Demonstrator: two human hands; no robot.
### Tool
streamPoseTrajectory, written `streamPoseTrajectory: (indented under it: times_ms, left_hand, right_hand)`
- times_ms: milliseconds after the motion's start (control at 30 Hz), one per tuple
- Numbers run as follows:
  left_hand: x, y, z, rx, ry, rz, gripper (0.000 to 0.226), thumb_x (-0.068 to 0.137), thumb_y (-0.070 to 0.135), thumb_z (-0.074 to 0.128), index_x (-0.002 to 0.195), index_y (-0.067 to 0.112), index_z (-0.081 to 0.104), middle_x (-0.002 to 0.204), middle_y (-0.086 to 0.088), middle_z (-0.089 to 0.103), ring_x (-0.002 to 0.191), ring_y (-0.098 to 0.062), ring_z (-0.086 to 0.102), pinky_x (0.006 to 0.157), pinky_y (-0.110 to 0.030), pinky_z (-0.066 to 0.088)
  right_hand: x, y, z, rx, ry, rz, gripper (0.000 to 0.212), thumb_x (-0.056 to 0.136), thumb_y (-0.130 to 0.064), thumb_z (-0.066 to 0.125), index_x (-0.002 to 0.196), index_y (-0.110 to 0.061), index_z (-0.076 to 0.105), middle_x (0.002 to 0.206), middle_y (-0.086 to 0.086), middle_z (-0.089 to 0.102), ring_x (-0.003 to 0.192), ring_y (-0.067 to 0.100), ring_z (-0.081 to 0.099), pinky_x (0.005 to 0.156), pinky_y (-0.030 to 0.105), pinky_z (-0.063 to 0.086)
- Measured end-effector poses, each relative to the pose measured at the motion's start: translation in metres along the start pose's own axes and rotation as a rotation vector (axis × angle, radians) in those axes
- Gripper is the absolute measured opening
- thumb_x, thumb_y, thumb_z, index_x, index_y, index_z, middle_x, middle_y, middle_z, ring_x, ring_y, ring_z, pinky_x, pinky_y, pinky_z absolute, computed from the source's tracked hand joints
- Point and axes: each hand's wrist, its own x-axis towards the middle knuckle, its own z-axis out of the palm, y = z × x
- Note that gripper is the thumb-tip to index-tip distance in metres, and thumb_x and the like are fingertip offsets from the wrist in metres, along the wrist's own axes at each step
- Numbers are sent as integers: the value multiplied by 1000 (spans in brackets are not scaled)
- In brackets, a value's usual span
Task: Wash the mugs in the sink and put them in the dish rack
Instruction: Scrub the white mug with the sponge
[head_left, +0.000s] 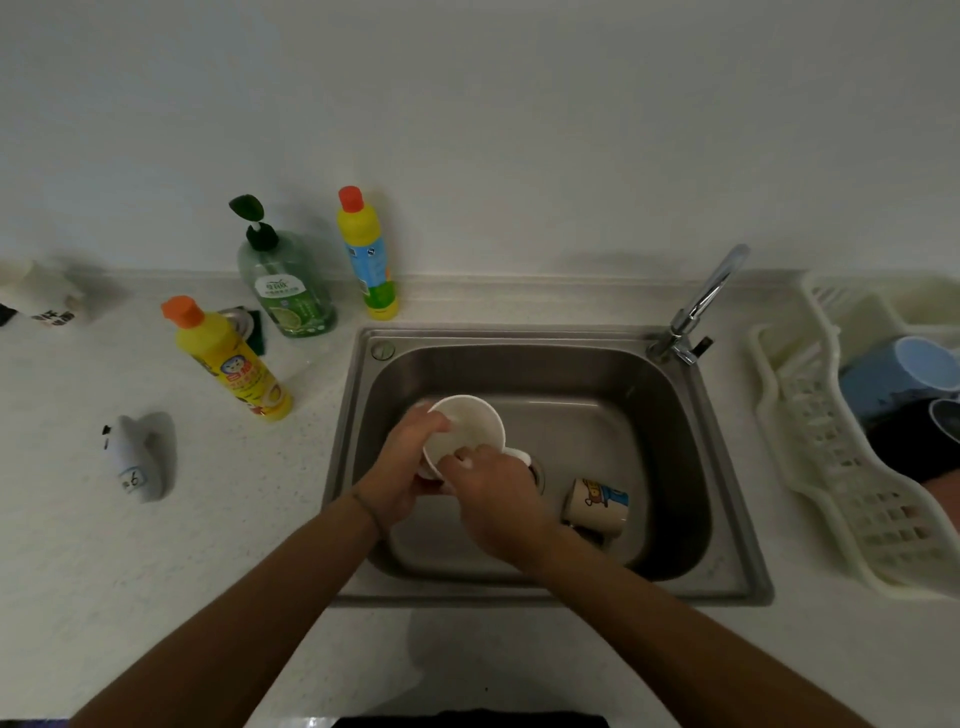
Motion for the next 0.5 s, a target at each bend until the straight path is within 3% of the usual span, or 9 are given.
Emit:
streamPoseTrajectory:
  times_ms: [67,133,233,367,500]
  left_hand:
    - [-1,-1,-16,20,-160,-103,63,78,49,74,134,24,60,128,-15,67,109,-30,67,74,-48,61]
    - [-1,2,-33,193,-324,-66,82,74,54,82,145,31,48,134,-8,65,117,-28,68,89,-53,60]
    - [-3,10,-34,451,-441,197,90,73,27,91,148,30,41,137,-1,64,126,-25,63,99,-46,57]
    - [0,9,-31,533,-329,349,98,59,21,98,143,24,48,134,0,65,125,-23,62,103,-51,54]
    - [-1,1,-30,524,-348,369,88,66,3,93,140,23,50,129,2,68,121,-21,65,94,-34,59]
  right_hand:
    - [3,8,-16,63,-19,49,30,88,-16,65,117,-15,67,102,6,73,89,28,69,73,43,57]
    - [6,18,-35,153,-107,131,37,94,-29,64,130,-20,63,117,6,71,106,27,65,92,41,52]
    - [14,23,-54,298,-154,176,49,94,-32,67,140,-21,57,135,6,62,124,25,56,105,34,42]
    - [20,27,-56,405,-250,210,47,89,-25,74,135,-21,63,134,4,63,124,22,56,105,33,44]
    - [22,35,-65,565,-326,206,28,94,-22,69,120,-15,71,117,5,71,105,15,66,94,26,52]
